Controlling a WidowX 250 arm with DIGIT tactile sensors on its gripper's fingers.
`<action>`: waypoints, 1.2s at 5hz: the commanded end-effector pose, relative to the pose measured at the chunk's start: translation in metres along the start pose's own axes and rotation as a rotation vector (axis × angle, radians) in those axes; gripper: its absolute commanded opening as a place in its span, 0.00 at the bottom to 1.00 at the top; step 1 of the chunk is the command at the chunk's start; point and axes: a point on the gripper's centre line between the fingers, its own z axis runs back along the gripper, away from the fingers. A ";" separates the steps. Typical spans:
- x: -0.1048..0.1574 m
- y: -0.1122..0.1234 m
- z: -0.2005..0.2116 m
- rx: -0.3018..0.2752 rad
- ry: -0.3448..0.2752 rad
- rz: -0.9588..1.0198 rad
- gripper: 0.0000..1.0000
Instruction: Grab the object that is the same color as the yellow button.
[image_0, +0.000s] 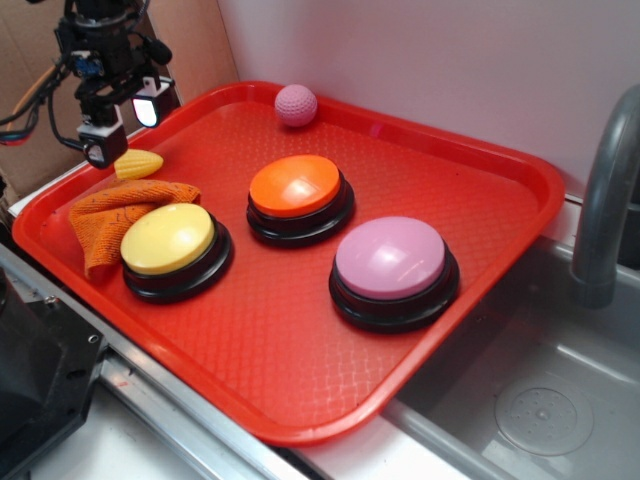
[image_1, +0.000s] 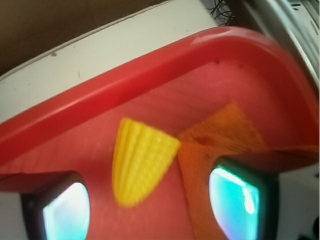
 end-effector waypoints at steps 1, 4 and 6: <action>0.014 0.008 -0.017 -0.009 0.032 0.033 1.00; 0.010 0.007 -0.019 -0.058 0.038 -0.047 0.00; 0.009 0.005 0.007 -0.101 0.016 -0.286 0.00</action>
